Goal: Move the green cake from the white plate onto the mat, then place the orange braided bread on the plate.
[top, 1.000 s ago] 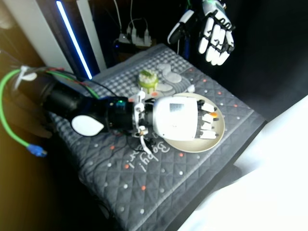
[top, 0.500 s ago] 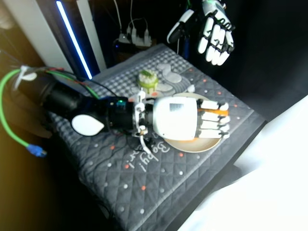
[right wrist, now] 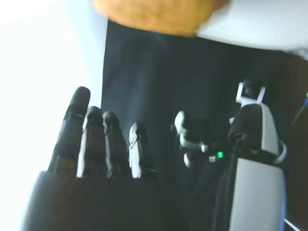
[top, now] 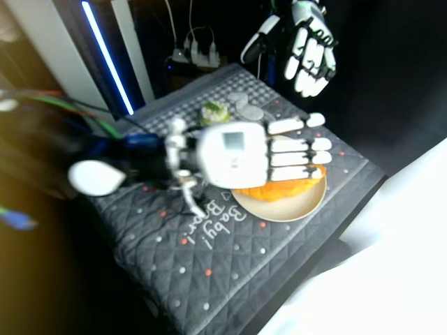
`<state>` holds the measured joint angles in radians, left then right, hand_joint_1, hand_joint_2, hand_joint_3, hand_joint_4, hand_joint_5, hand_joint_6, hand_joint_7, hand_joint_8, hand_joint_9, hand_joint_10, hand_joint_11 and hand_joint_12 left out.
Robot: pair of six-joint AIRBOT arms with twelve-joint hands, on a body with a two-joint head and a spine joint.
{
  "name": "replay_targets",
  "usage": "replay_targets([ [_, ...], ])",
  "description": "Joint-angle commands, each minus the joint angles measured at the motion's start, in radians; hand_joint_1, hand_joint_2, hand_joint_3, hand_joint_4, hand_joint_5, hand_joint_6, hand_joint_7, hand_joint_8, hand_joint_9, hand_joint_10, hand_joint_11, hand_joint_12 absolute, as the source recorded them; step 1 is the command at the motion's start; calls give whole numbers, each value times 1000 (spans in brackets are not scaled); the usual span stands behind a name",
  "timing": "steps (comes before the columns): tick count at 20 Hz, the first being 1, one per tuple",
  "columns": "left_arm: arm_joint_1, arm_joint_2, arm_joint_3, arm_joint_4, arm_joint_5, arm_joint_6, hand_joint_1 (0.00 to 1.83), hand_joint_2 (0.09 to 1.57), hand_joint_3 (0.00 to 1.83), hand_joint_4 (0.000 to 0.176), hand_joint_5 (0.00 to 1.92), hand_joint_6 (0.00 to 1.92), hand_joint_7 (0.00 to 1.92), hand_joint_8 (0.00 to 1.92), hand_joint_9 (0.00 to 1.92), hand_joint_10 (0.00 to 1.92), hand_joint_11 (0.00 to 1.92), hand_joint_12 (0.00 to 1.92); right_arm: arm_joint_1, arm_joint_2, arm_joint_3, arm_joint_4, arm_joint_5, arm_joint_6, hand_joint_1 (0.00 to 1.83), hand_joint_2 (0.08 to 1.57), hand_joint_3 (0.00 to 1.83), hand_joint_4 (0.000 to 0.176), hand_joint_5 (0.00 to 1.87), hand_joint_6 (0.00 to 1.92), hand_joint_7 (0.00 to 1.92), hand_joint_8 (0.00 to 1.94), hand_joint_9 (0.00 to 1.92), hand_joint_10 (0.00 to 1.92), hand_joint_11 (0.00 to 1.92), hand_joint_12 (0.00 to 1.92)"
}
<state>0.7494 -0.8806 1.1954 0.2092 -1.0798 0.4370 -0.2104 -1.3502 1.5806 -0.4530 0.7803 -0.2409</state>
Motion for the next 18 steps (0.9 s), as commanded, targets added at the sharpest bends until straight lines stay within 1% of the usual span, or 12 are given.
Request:
replay_targets([
  [1,0,17,-3,-54,-115,-6,781,791,2,59,280,3,448,3,459,11,0,1046,11,30,-21,22,133,6,786,656,0,176,0,0,55,9,57,9,0,526],
  [2,9,24,-8,-58,-121,-6,780,769,0,72,249,3,416,4,417,8,0,920,11,46,-40,20,138,6,774,660,0,117,0,0,51,3,47,3,0,291],
  [3,19,31,-13,-65,-129,-6,793,754,0,69,235,0,373,0,369,0,0,886,11,62,-58,18,140,6,826,649,0,92,0,0,7,0,1,0,0,22],
  [4,30,39,-20,-75,-142,-6,793,754,0,69,235,0,373,0,369,0,0,886,10,77,-80,14,150,5,826,649,0,92,0,0,7,0,1,0,0,22],
  [6,43,45,-26,-84,-162,-6,820,759,0,78,250,7,350,1,336,0,0,822,8,112,-126,9,166,-14,824,629,0,135,0,0,0,0,0,0,25,11],
  [8,43,46,-29,-85,-164,-6,860,756,0,60,244,2,336,0,303,1,0,754,6,156,-180,8,178,-64,753,624,0,153,12,5,4,1,0,0,82,36],
  [9,44,46,-30,-87,-166,-6,877,768,2,45,234,2,330,0,276,6,0,538,2,178,-208,2,180,-74,734,640,1,175,57,20,28,10,0,0,87,41],
  [10,46,46,-31,-88,-170,-6,877,768,2,45,234,2,330,0,276,6,0,538,-6,191,-222,-3,191,-74,734,640,1,175,57,20,28,10,0,0,87,41],
  [13,52,50,-32,-91,-175,-6,866,747,0,33,273,5,332,3,304,6,0,690,-94,205,-230,45,315,-74,808,711,2,98,112,5,101,5,46,5,122,55],
  [16,56,54,-39,-91,-187,1,842,735,0,14,266,1,334,2,304,4,0,751,-165,217,-241,98,372,-74,788,747,15,94,98,0,123,7,26,4,95,44],
  [17,58,58,-45,-94,-193,6,850,734,0,9,259,0,338,3,309,5,0,761,-180,222,-246,108,386,-74,719,756,16,142,52,0,85,1,4,0,98,45],
  [18,61,62,-51,-98,-206,10,876,710,0,23,250,0,348,4,322,8,0,787,-197,230,-255,118,401,-74,709,760,14,127,56,5,79,1,0,0,87,42],
])
